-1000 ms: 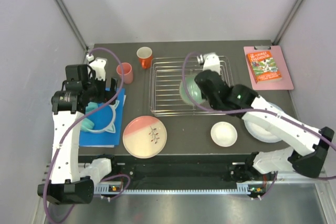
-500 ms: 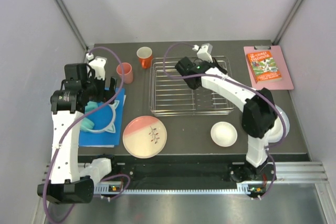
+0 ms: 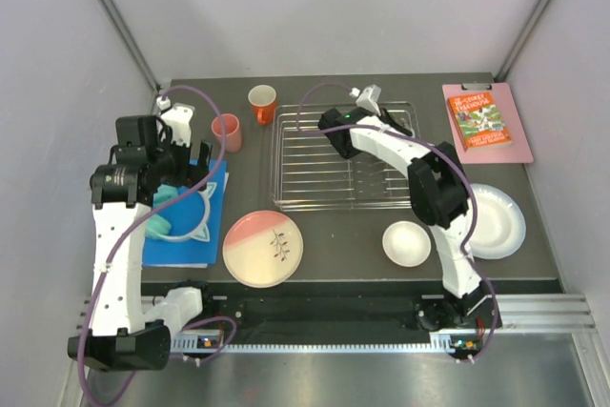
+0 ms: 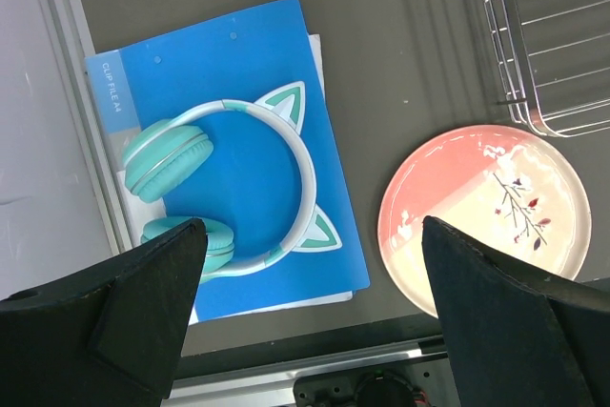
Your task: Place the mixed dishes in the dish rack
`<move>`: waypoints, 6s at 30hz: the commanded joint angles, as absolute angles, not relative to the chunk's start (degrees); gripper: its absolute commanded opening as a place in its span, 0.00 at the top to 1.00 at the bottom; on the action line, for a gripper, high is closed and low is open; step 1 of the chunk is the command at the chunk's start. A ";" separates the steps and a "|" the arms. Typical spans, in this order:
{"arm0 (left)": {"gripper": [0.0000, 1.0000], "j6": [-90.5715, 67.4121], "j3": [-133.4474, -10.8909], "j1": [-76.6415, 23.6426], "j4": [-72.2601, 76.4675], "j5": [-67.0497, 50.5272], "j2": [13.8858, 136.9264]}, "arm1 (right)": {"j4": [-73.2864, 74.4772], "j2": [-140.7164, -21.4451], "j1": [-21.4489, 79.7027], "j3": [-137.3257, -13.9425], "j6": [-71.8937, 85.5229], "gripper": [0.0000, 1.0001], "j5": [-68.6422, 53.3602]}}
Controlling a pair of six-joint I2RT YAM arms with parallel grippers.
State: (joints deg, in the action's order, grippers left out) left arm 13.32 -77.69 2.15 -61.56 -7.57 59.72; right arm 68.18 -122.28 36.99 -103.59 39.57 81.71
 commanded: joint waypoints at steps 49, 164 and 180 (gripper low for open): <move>0.01 12.83 -74.18 2.29 -58.80 -8.70 57.92 | 68.90 -57.15 48.25 -57.40 57.83 0.19 34.55; 0.01 17.58 -72.16 2.29 -56.51 -5.98 58.36 | 81.12 -109.50 46.41 -76.38 53.79 1.00 83.06; 0.01 16.70 -73.74 2.20 -56.87 -5.89 60.03 | 81.12 -109.96 46.23 -76.55 56.69 0.25 77.52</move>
